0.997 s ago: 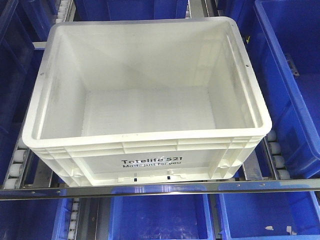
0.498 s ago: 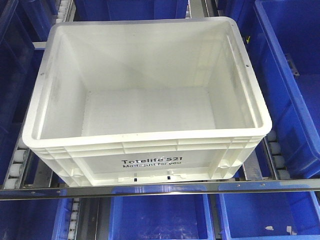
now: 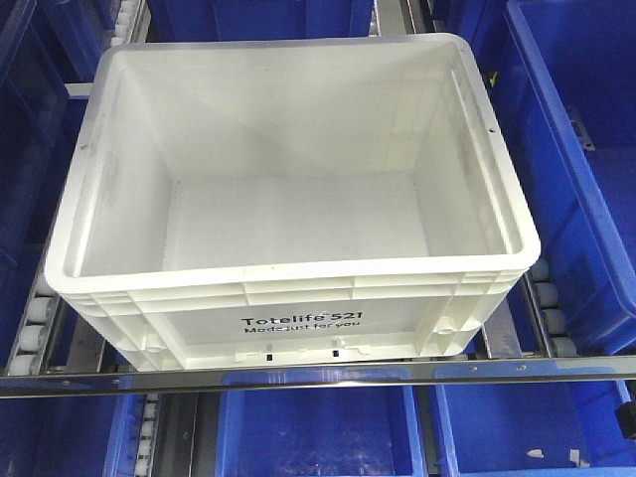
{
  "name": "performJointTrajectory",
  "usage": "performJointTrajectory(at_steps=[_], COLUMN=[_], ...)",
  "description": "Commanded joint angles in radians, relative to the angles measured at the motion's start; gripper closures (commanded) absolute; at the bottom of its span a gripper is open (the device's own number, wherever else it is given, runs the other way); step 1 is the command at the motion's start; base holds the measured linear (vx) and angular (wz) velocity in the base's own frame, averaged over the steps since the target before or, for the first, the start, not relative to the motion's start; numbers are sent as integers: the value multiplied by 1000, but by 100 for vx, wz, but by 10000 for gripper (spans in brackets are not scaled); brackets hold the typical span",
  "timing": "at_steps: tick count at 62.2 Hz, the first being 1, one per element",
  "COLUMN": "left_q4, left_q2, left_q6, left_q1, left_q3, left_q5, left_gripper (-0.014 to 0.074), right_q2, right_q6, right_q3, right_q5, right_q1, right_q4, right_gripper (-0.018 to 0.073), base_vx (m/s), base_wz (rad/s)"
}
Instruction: Move bin from left to right shelf
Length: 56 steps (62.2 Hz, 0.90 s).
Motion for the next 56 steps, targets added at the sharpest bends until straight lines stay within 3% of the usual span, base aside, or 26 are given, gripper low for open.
performJointTrajectory(at_steps=[1,19,56], left_q4=[-11,-11,-11], left_q2=[-12,-12,-12], left_q6=[-10,-10,-10], left_q1=[1,1,1], left_q3=[-18,-18,-18], left_q5=[-76,-76,-76], left_gripper=[605,605,605], right_q2=[-13,-13,-12], right_q6=[-2,-11,-9], right_q3=[18,18,18], right_q5=[-96,-112,-112], right_q1=[-2,58,57], right_q4=[-1,-6,-5], right_gripper=[567,567,567], base_vx=[0,0,0], base_wz=[0,0,0])
